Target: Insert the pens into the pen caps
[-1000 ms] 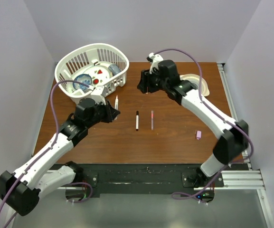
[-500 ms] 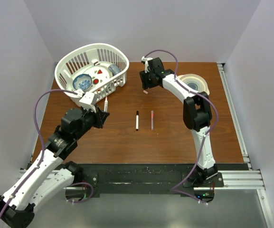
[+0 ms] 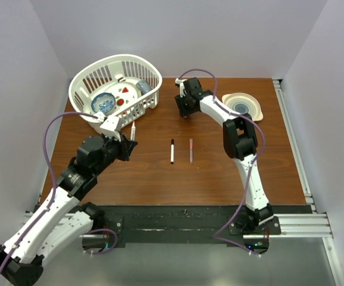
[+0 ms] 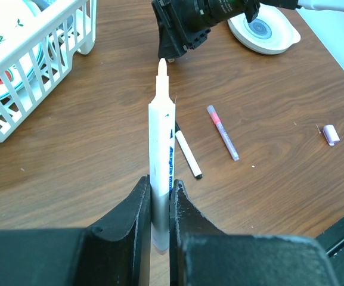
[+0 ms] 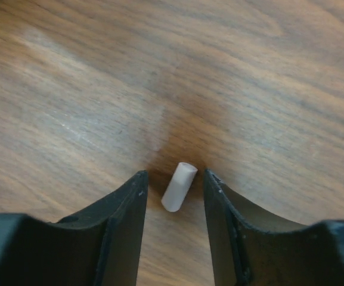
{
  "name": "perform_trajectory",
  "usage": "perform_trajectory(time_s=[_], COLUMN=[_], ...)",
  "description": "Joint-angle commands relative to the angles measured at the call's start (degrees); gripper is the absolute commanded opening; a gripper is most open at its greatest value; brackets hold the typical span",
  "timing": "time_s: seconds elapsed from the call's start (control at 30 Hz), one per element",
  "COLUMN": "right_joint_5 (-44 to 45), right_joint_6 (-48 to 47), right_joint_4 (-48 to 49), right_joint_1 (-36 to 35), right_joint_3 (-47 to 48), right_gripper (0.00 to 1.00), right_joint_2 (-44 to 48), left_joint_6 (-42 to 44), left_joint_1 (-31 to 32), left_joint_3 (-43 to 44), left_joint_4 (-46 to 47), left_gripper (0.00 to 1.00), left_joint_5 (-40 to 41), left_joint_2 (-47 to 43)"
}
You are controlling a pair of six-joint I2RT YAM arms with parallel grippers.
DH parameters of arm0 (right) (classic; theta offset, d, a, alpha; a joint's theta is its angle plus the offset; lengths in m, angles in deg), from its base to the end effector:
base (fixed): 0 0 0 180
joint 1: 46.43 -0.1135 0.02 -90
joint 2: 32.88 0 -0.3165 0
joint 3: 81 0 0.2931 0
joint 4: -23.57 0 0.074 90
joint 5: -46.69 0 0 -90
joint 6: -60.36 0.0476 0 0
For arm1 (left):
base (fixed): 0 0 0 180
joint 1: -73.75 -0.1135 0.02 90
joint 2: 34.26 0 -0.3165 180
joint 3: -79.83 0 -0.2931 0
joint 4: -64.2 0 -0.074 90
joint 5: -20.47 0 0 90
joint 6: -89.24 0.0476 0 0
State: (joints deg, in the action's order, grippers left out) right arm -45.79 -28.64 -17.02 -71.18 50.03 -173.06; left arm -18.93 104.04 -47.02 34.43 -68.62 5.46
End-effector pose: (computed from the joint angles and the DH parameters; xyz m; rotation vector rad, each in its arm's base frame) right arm 0.5722 0.2661 0.1768 -0.5240 2.3976 0.2522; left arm 0.1544 -0.0893 0.3496 0.1889 1.8858 -0.5688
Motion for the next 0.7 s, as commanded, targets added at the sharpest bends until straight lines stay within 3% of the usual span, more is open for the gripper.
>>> perform_trajectory(time_s=[0.0,0.07,0.37,0.5,0.67], right_joint_5=[3.26,5.89,9.16,9.24,9.60], right_joint_6=[-3.18,-3.98,-1.88,3.03,7.88], right_joint_4=[0.30,1.61,-0.76,-0.50,3.80], right_joint_1=[-1.17,-2.14,-3.20,-4.07,-5.57], right_joint_3=[-0.91,-3.72,-7.15,-16.26,-29.46], right_gripper=[0.41,0.37,0.01,0.00,0.00], right_joint_2=[2.01,3.50,5.61,11.32,19.76], left_joint_6=[1.56,1.56,1.21,0.42,-3.87], left_joint_1=[-0.22,-0.22,-0.22,-0.22,-0.22], left_joint_3=[-0.30,-0.30,-0.47,-1.26,-1.79], left_joint_4=[1.61,1.61,1.26,2.40,4.15], left_gripper=[0.00,0.00,0.00,0.00,0.00], left_joint_5=[0.41,0.41,0.85,-0.56,-8.28], left_joint_2=[-0.79,-1.05,-2.46,-2.55,-0.71])
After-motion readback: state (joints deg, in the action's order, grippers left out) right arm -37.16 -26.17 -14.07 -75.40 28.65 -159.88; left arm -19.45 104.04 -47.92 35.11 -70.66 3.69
